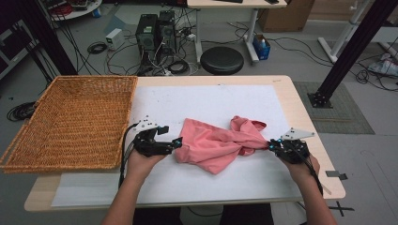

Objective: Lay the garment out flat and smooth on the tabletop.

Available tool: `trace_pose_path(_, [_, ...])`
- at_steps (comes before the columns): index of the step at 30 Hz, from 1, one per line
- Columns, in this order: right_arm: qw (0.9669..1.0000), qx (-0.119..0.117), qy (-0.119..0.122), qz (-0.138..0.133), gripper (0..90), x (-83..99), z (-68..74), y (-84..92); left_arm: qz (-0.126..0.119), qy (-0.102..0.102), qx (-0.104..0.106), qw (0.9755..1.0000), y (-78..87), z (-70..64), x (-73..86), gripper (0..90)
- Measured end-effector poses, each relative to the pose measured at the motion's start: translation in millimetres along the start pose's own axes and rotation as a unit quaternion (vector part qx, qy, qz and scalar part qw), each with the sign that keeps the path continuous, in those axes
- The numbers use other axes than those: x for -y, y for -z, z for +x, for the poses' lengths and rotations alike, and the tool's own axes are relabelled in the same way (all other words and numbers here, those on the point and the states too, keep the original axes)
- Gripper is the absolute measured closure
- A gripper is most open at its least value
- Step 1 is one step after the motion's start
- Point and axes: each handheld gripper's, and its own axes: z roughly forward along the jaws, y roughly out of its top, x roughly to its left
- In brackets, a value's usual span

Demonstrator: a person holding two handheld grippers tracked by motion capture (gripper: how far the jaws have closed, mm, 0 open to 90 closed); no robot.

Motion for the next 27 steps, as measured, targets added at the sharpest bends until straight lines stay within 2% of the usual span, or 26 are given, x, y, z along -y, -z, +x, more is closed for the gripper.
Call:
trace_pose_path(2, [0.9998,-0.009,-0.007,-0.014,71.2,-6.1,1.3,0.0,0.000,0.001,-0.001,1.0000,1.5,-0.3,0.1,22.2])
trace_pose_path(4, [0.9993,-0.009,-0.011,-0.035,61.5,-18.3,5.5,0.5,-0.004,0.001,-0.001,1.0000,5.0,-0.7,0.1,22.2])
trace_pose_path(6, [0.9984,-0.022,-0.011,-0.052,59.7,-32.0,10.2,-0.2,-0.005,0.001,-0.001,1.0000,9.5,-0.9,0.3,22.2])
trace_pose_path(7, [0.9984,-0.022,-0.011,-0.052,59.7,-32.0,10.2,-0.2,-0.005,0.001,-0.001,1.0000,9.5,-0.9,0.3,22.1])
trace_pose_path(8, [0.9972,-0.035,-0.001,-0.066,55.2,-54.2,21.6,-5.3,-0.008,0.001,0.000,1.0000,13.5,-2.1,1.1,22.2])
trace_pose_path(12, [0.9954,-0.064,0.018,-0.069,51.8,-82.9,42.4,-23.2,-0.006,-0.001,0.007,1.0000,20.1,-5.6,4.0,22.1])
trace_pose_path(13, [0.9949,-0.074,0.020,-0.065,50.8,-91.0,50.3,-32.4,-0.007,-0.001,0.009,0.9999,21.0,-6.3,4.1,22.2])
trace_pose_path(17, [0.9948,-0.086,0.046,-0.030,50.7,-105.2,73.0,-66.3,-0.018,0.000,0.012,0.9998,27.1,-9.4,4.0,22.2])
trace_pose_path(22, [0.9949,-0.093,0.036,0.014,53.2,-105.7,85.4,-102.9,-0.018,-0.001,0.015,0.9997,30.8,-11.5,6.5,22.2])
trace_pose_path(25, [0.9929,-0.087,0.057,0.057,61.9,-101.0,90.5,-118.2,-0.017,0.002,0.013,0.9998,31.8,-10.7,8.9,22.1])
trace_pose_path(26, [0.9930,-0.092,0.055,0.051,69.6,-99.4,91.3,-118.7,-0.016,0.003,0.013,0.9998,32.1,-10.1,9.6,22.2])
trace_pose_path(27, [0.9922,-0.099,0.055,0.051,73.6,-99.2,91.4,-118.6,-0.015,0.005,0.012,0.9998,31.9,-9.5,10.5,22.1])
